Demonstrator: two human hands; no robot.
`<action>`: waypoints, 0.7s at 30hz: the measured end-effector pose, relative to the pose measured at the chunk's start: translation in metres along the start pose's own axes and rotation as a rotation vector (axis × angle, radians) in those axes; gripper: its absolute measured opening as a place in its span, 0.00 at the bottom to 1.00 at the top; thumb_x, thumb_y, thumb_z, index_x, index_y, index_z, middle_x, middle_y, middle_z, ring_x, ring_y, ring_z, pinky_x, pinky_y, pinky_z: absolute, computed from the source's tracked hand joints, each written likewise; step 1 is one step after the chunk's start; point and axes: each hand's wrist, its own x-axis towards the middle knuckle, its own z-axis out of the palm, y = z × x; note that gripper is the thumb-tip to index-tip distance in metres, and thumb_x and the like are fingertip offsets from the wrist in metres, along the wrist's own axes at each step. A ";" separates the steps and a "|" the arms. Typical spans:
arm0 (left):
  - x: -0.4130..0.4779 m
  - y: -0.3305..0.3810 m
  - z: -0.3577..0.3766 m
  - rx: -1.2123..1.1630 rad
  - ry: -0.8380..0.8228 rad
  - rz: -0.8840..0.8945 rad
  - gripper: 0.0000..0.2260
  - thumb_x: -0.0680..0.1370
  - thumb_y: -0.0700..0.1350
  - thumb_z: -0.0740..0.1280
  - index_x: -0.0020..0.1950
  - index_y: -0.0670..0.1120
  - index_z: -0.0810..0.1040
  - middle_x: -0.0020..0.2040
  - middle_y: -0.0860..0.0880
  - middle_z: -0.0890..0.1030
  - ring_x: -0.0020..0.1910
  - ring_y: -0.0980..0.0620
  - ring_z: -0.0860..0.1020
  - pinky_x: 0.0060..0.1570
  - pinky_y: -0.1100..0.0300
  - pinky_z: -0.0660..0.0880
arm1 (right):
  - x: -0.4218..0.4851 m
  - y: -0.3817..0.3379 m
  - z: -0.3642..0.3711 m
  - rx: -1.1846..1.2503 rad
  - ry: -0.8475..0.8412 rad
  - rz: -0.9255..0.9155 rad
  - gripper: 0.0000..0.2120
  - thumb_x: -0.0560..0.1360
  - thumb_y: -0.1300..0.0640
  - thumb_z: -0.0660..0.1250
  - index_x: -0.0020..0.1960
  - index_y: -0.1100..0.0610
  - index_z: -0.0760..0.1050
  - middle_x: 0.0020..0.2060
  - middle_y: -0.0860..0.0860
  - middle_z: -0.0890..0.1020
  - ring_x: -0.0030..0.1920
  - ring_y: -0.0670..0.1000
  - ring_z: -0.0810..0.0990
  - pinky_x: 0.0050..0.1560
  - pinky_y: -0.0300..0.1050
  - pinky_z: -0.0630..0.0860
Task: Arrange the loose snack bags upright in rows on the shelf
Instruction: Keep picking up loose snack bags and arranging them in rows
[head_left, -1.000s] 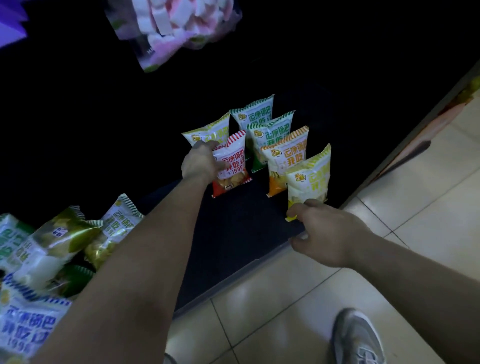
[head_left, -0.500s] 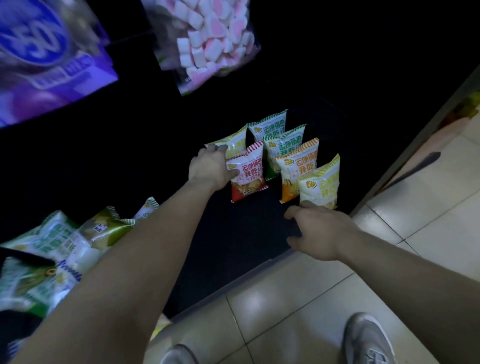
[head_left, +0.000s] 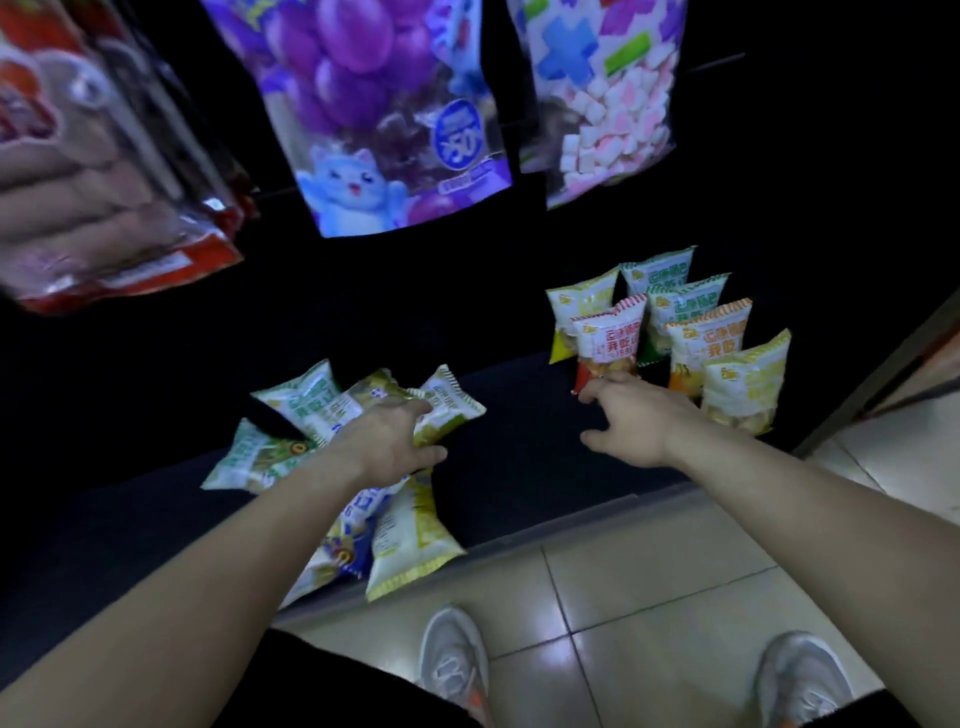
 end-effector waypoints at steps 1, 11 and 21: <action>-0.007 -0.014 0.003 -0.019 -0.010 -0.018 0.35 0.76 0.63 0.67 0.78 0.51 0.61 0.75 0.45 0.66 0.71 0.44 0.68 0.66 0.51 0.69 | 0.002 -0.006 0.003 -0.005 -0.003 -0.005 0.30 0.76 0.42 0.66 0.75 0.48 0.64 0.70 0.50 0.68 0.67 0.53 0.71 0.59 0.53 0.75; -0.001 -0.108 0.029 -0.144 0.087 -0.117 0.34 0.76 0.63 0.67 0.77 0.50 0.62 0.75 0.45 0.65 0.67 0.44 0.73 0.63 0.51 0.71 | 0.094 -0.083 0.070 0.050 -0.085 -0.017 0.29 0.77 0.42 0.66 0.74 0.51 0.65 0.68 0.51 0.70 0.62 0.54 0.75 0.57 0.54 0.76; 0.041 -0.125 0.044 -0.230 0.131 -0.127 0.29 0.78 0.62 0.65 0.76 0.54 0.63 0.75 0.49 0.65 0.68 0.45 0.71 0.58 0.54 0.71 | 0.240 -0.131 0.144 0.325 -0.008 0.220 0.41 0.77 0.34 0.61 0.78 0.59 0.56 0.74 0.60 0.64 0.72 0.64 0.64 0.65 0.58 0.68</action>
